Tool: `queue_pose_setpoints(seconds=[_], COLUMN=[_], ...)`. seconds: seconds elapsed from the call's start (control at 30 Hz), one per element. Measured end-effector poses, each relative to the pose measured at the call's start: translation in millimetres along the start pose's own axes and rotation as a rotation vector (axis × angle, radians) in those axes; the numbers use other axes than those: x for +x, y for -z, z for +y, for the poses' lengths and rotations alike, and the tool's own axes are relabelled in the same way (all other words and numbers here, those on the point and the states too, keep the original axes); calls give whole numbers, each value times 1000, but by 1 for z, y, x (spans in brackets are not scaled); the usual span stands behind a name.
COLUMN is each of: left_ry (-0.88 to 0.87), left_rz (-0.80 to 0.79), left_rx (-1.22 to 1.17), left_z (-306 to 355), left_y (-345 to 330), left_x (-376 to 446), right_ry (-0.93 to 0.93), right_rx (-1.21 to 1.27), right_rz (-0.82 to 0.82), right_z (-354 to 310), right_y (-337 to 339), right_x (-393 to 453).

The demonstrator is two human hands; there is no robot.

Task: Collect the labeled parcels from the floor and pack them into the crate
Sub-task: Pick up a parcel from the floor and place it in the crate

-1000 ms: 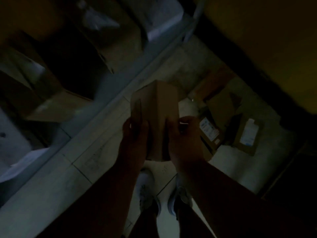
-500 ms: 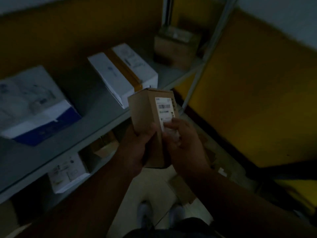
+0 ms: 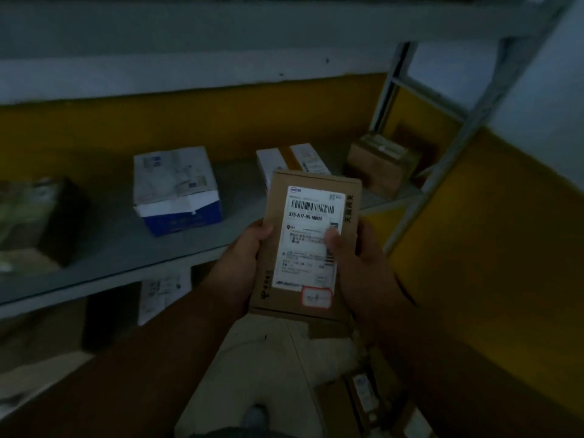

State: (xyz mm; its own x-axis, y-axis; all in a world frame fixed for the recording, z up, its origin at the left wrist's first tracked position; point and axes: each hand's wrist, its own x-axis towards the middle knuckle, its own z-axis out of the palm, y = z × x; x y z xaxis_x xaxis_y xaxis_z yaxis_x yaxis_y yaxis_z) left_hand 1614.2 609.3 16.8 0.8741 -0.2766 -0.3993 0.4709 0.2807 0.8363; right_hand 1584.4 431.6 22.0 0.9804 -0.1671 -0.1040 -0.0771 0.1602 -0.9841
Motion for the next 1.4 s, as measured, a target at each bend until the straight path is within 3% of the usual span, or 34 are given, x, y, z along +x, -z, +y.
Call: queue_pose_setpoints(seconds=[0.2, 0.4, 0.7, 1.0, 1.17, 1.4], left_ry=[-225, -431, -158, -23, -52, -3], left_rz=[182, 393, 654, 897, 1014, 1245], left_rx=[120, 212, 137, 194, 284, 652], left_z=[-24, -49, -82, -133, -133, -164], left_y=[-6, 38, 177, 355, 392, 458], left_x=[-73, -164, -297, -460, -458, -414], right_ry=[218, 356, -22, -174, -190, -341], right_rx=[-179, -182, -216, -272, -390, -476], right_rz=[-181, -359, -532, -642, -615, -637], right_z=[3, 25, 100, 196, 209, 286], right_y=[-5, -55, -200, -367, -417, -466], right_x=[-40, -105, -207, -368, -377, -355])
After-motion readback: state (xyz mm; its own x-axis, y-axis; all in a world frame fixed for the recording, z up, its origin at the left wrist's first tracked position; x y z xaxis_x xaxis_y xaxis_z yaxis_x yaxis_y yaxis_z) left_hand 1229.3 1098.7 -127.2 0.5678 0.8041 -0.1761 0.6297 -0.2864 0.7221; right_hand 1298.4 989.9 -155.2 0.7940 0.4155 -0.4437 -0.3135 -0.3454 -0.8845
